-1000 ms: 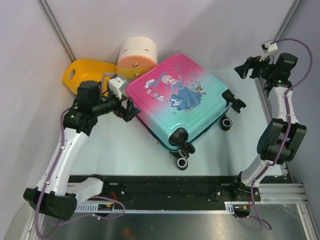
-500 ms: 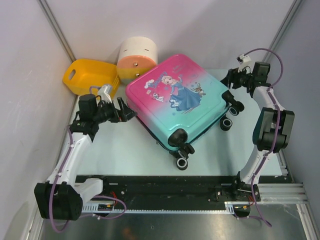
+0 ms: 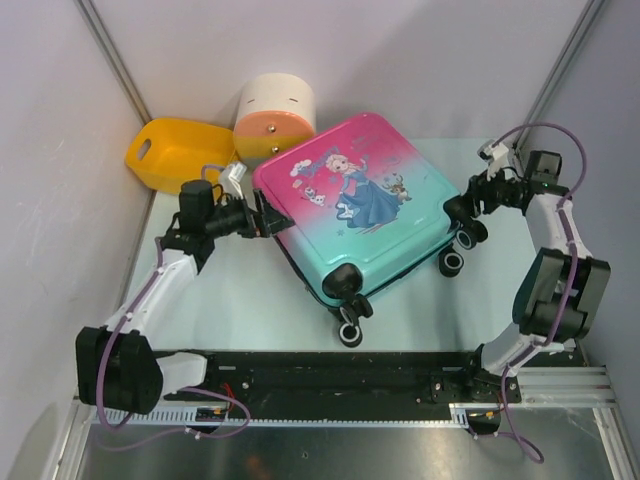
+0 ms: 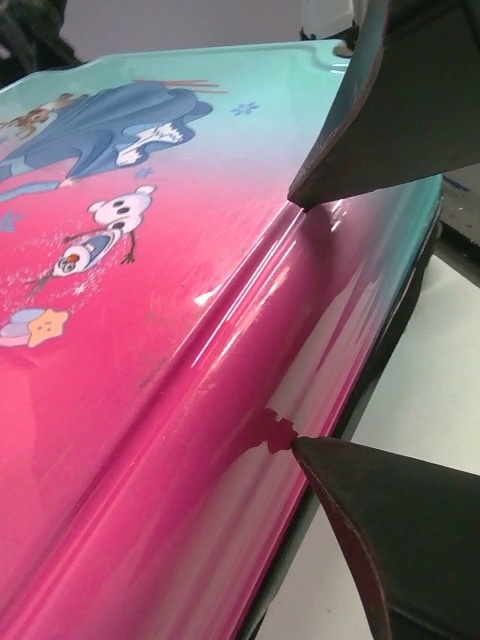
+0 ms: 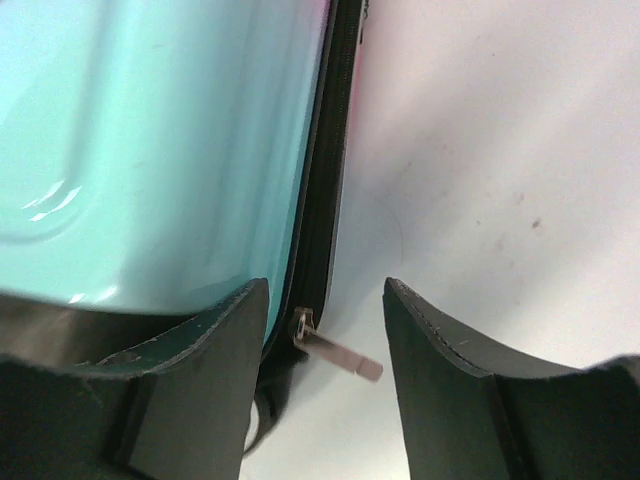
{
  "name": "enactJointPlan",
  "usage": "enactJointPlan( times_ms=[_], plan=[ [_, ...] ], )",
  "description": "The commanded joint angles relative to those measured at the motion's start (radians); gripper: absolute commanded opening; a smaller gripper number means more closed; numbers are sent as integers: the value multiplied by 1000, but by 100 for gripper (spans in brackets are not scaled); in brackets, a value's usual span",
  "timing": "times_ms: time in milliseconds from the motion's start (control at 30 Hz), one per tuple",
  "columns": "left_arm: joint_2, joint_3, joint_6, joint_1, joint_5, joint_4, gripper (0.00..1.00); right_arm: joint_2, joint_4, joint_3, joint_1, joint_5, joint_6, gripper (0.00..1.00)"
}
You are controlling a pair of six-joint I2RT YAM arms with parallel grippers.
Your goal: Open, take out, and arrange the luggage
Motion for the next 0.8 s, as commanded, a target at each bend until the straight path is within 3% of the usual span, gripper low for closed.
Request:
enactJointPlan(
  times_ms=[0, 233, 300, 433, 500, 633, 767],
  plan=[
    [72, 26, -11, -100, 55, 62, 99, -136, -534, -56, 15, -257, -316, 57],
    [198, 116, 61, -220, 93, 79, 96, -182, -965, -56, -129, -259, -739, 49],
    [259, 167, 89, -260, 101, 79, 94, -181, -1016, -55, -192, -272, -739, 49],
    [359, 253, 127, -309, 113, 76, 91, -169, -975, 14, -402, -294, -700, 50],
    [423, 311, 149, -318, 113, 63, 88, -162, -920, 39, -448, -296, -645, 51],
    [511, 446, 219, -317, 104, -27, 86, -159, -698, 47, -478, -236, -535, 52],
    [464, 497, 296, -317, 59, -104, 93, -129, -604, 45, -444, -181, -488, 52]
  ],
)
